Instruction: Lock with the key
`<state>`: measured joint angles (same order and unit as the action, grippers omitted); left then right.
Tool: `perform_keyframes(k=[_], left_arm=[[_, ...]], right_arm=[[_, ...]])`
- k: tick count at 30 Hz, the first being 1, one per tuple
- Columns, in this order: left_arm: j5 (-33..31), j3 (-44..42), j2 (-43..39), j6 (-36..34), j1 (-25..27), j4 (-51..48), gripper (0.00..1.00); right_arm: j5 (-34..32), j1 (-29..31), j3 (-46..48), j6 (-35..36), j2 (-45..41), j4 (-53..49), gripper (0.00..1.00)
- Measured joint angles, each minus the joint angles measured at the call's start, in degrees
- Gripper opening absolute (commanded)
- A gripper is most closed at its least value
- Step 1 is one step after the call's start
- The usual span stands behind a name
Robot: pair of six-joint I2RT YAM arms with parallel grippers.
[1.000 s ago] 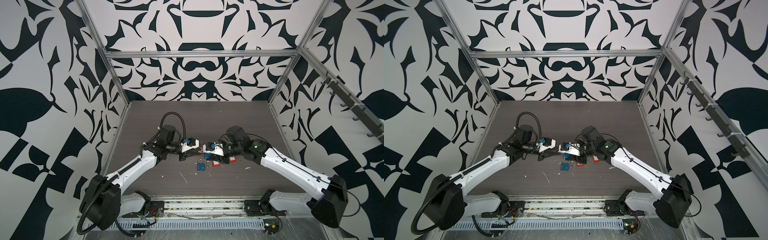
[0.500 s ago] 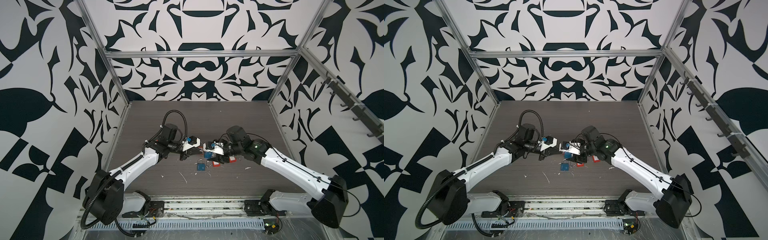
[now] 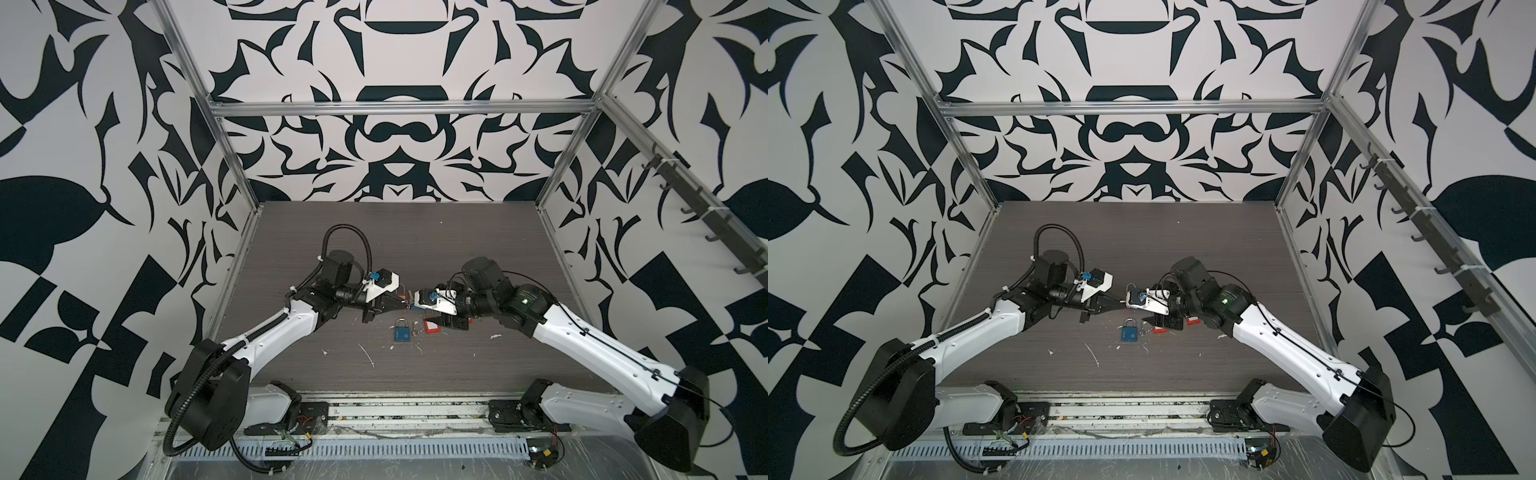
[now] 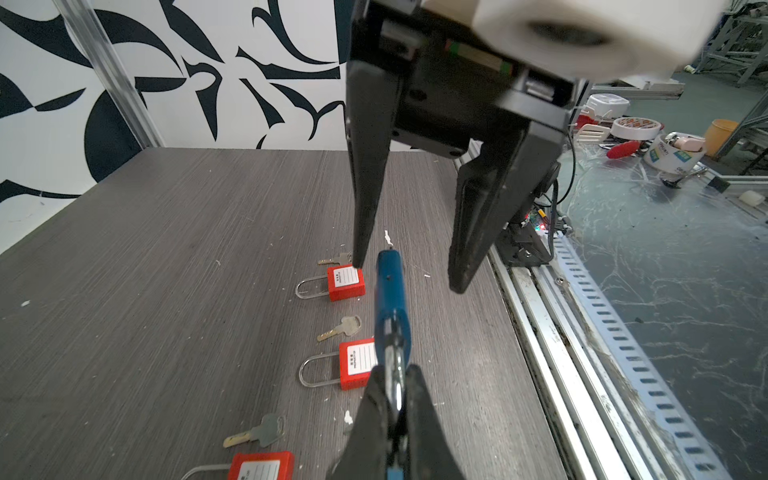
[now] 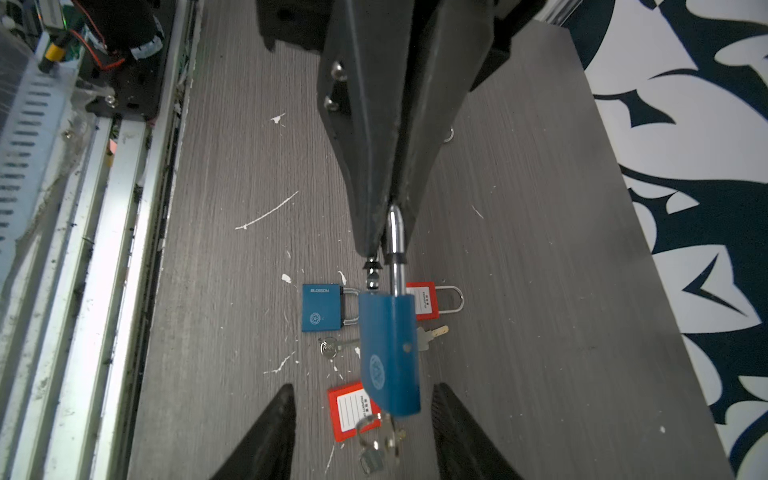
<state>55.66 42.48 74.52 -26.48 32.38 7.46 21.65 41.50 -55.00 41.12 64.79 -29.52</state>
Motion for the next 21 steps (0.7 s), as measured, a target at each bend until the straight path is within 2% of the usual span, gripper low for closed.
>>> perform_keyframes(k=[2, 6, 10, 16, 21], left_arm=[[0.24, 0.00, 0.00, 0.35, 0.70, 0.79, 0.00], [0.79, 0.00, 0.00, 0.81, 1.44, 1.44, 0.00], [0.96, -0.02, -0.98, 1.03, 1.66, 1.60, 0.00], [1.57, -0.28, -2.08, 1.03, 1.77, 1.79, 0.00], [1.95, -0.52, -2.14, 1.03, 2.16, 2.05, 0.00]], right_arm=[[0.09, 0.00, 0.00, 0.48, 0.74, 0.04, 0.42], [0.42, 0.00, -0.02, 0.79, 2.34, 0.02, 0.35], [0.76, 0.00, -0.02, 1.38, 2.86, -0.02, 0.23], [2.43, -0.09, -0.79, 1.46, 2.89, -1.42, 0.20], [4.20, -0.04, -1.11, 1.20, 2.89, -2.45, 0.29]])
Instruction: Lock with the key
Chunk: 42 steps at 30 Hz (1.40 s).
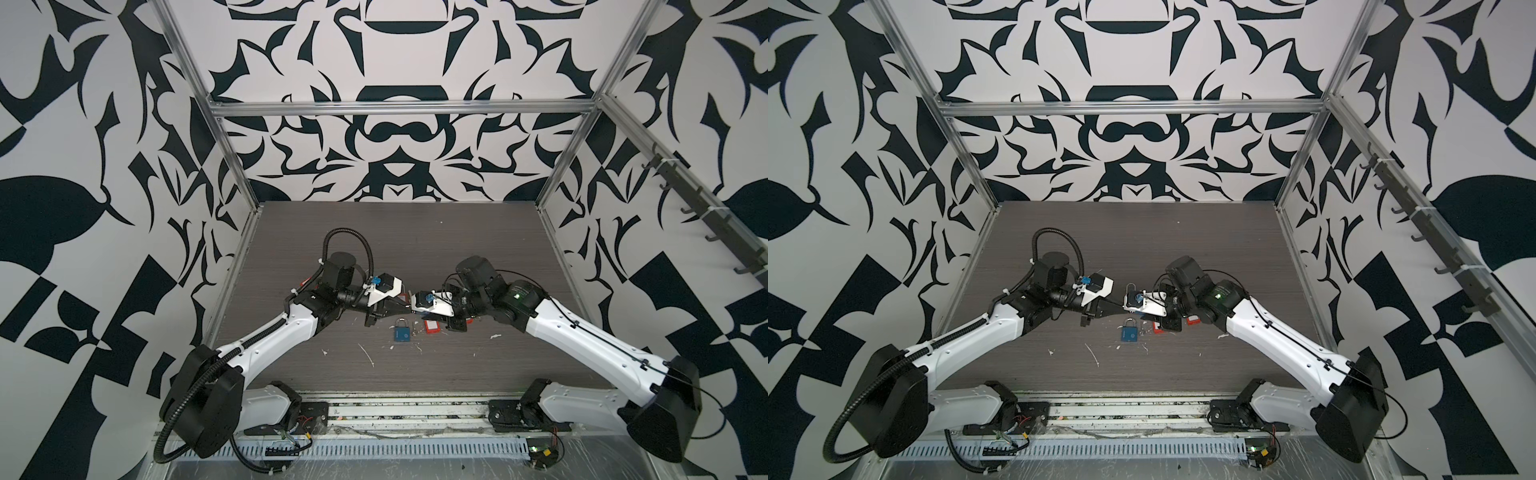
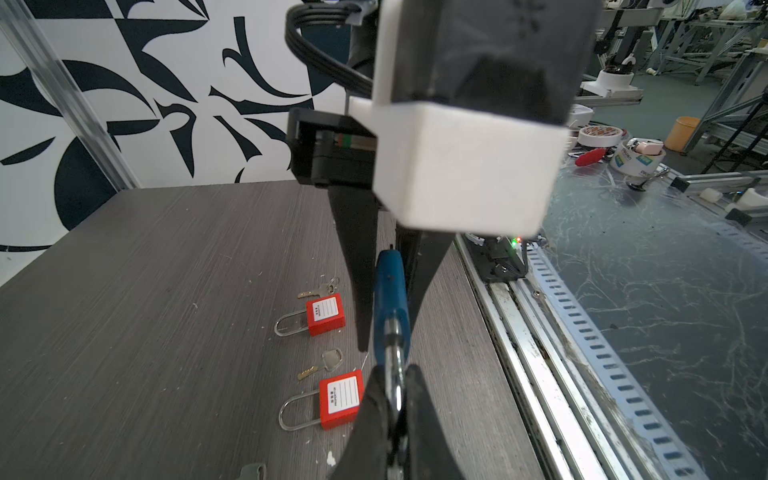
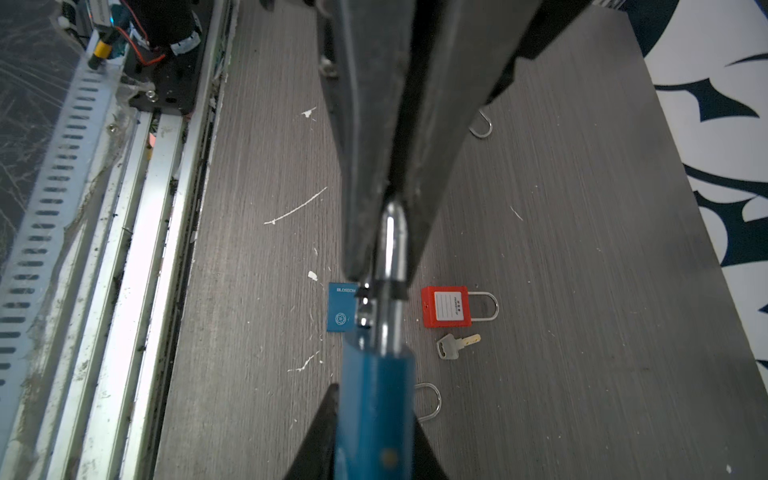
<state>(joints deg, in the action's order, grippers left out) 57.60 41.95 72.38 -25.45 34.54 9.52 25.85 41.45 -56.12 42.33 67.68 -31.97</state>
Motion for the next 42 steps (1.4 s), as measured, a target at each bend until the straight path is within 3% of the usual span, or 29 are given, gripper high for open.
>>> perform_keyframes(k=[12, 25, 42], left_arm=[[-0.81, 0.00, 0.00, -0.07, 0.59, 0.07, 0.00], [-1.86, 0.00, 0.00, -1.01, 2.25, 0.02, 0.00], [-6.25, -0.20, 3.08, -1.86, 6.82, 2.58, 0.00]], right_arm=[[0.55, 0.00, -0.09, -0.11, -0.61, 0.02, 0.28], [1.09, -0.07, -0.17, -0.94, -1.73, -0.74, 0.03], [2.14, -1.11, -0.28, -2.51, -0.76, -6.10, 0.00]])
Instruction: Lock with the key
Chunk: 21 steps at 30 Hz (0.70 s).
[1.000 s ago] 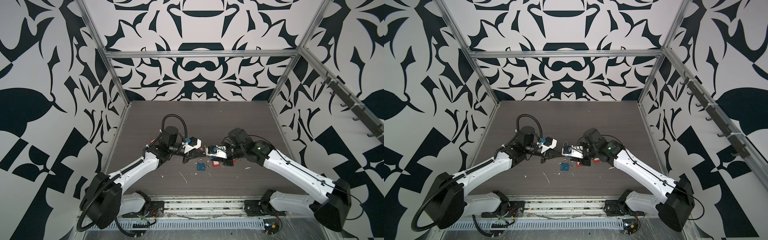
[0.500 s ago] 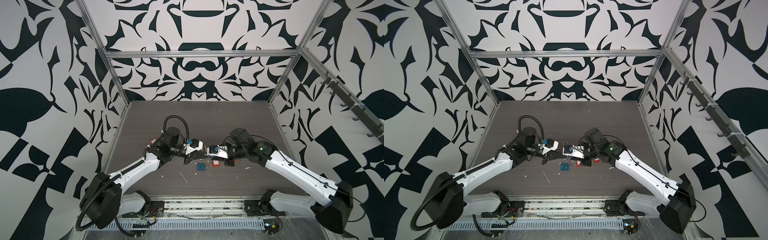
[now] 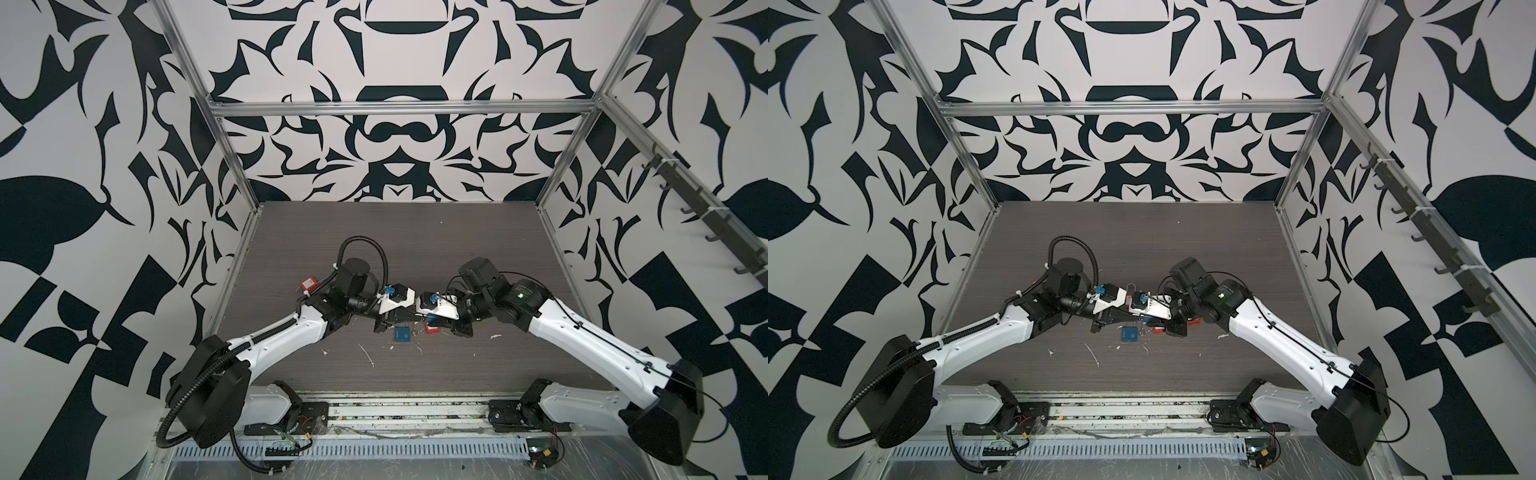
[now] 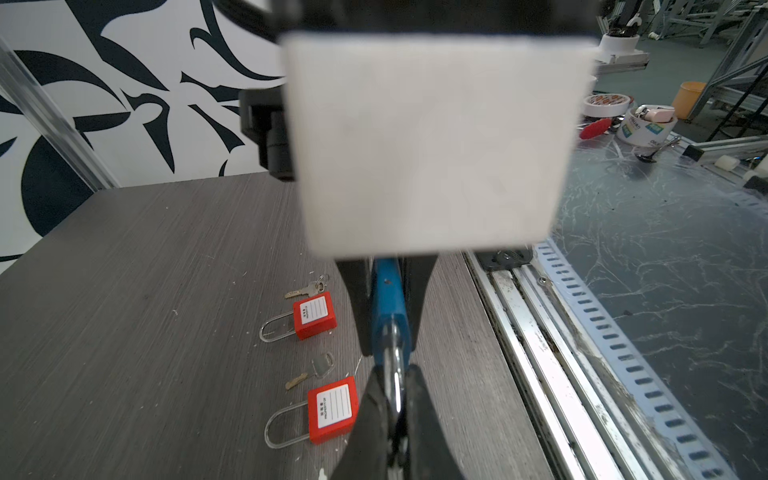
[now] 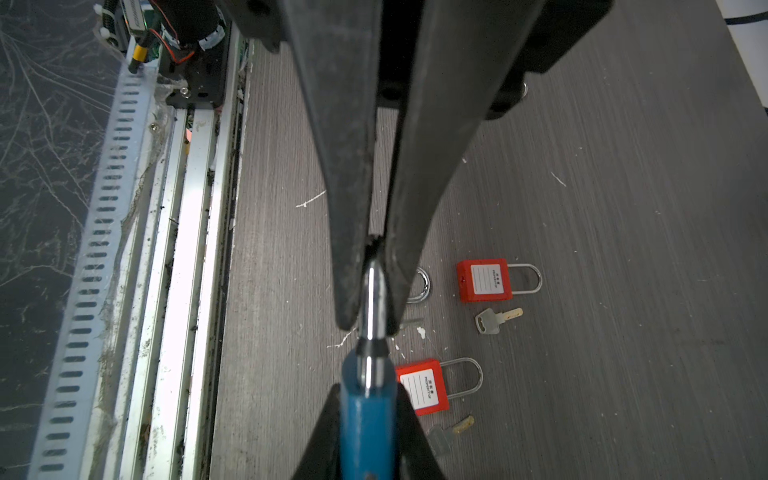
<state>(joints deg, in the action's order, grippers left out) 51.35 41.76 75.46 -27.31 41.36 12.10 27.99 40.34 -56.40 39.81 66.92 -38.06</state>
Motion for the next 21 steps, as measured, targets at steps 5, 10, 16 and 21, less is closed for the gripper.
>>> perform_keyframes(k=[5, 10, 16, 21], left_arm=[[-1.07, -1.31, 1.11, 2.67, 0.83, 4.92, 0.00], [-1.07, -1.68, 3.39, 5.07, 0.90, 8.09, 0.00], [-1.86, -1.95, 4.83, 6.29, 1.27, 11.08, 0.00], [-3.17, -3.06, 6.62, 7.69, 2.34, 15.06, 0.00]], right_arm=[[-0.70, -0.26, 0.33, -0.46, 0.00, 0.00, 0.00], [-2.75, -0.33, 1.75, -1.09, -0.02, 1.49, 0.00], [-4.31, -0.48, 3.32, -1.97, -0.83, 3.50, 0.00], [-4.81, -0.57, 4.44, -2.93, -0.83, 3.76, 0.00]])
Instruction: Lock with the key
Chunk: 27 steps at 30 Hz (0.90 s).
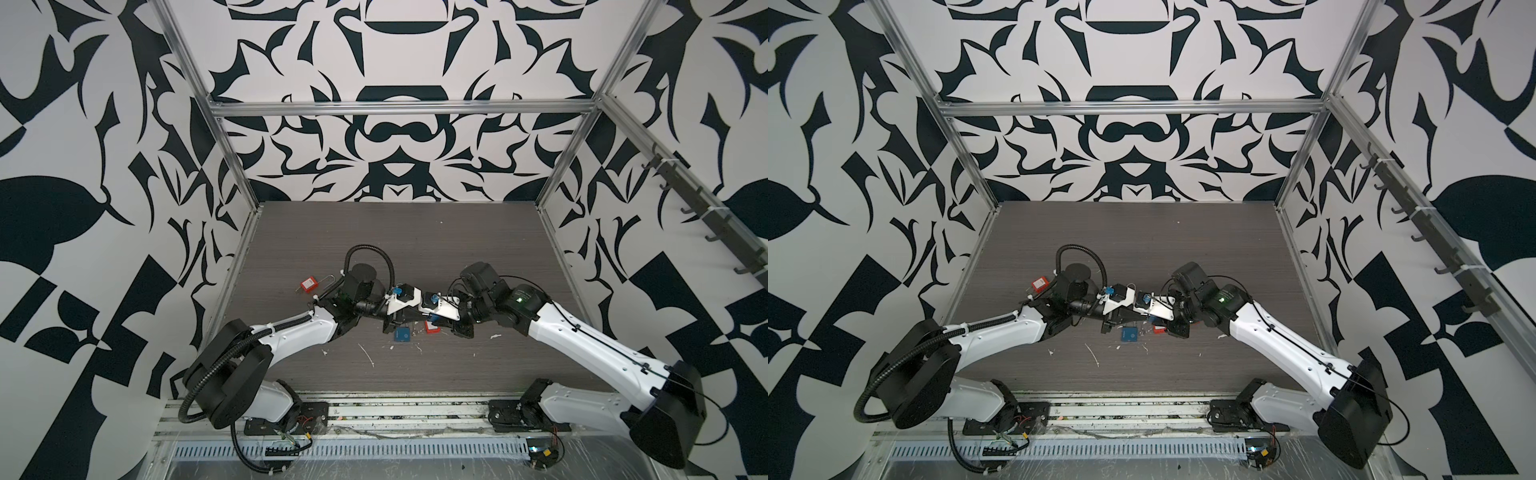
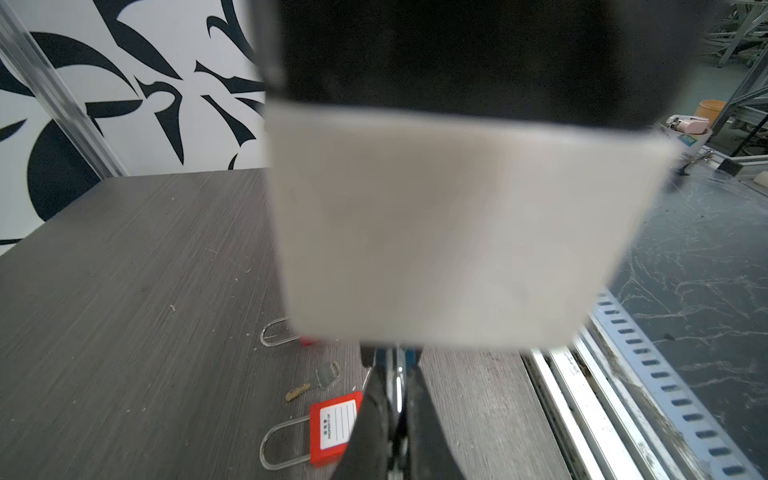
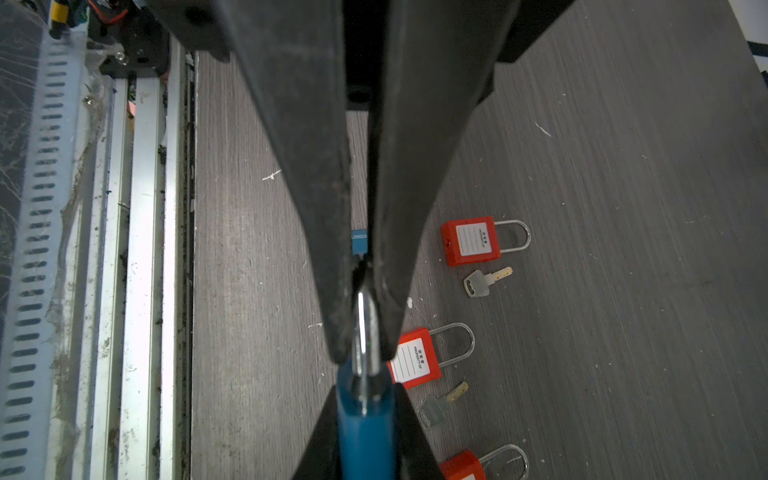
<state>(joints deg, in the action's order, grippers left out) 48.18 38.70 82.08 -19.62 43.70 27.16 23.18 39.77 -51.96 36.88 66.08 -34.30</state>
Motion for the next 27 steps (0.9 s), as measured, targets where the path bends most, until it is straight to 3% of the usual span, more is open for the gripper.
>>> perform_keyframes(k=[10, 18, 20, 23, 27], left_arm=[[-1.49, -1.01, 2.84, 2.29, 0.79, 6.67, 0.00], [-1.95, 1.55, 0.52, -2.16, 0.83, -0.48, 0.00], [-1.42, 2.89, -0.09, -3.41, 0.52, -2.60, 0.00], [-0.04, 5.03, -0.72, -5.33, -0.02, -5.68, 0.00], [0.26, 7.65, -0.92, -5.55, -0.61, -11.23, 0.00]], right_arm=[[-0.55, -0.81, 0.44, -0.37, 0.52, 0.31, 0.00], [-1.84, -0.61, 0.50, 2.23, -1.44, 0.59, 0.01], [-2.49, -0.44, 0.83, 2.29, -3.21, 1.20, 0.08], [-3.23, -0.17, 1.40, 2.12, -5.60, 2.43, 0.32], [-4.20, 0.57, 1.64, 3.28, -9.18, 4.98, 0.49]])
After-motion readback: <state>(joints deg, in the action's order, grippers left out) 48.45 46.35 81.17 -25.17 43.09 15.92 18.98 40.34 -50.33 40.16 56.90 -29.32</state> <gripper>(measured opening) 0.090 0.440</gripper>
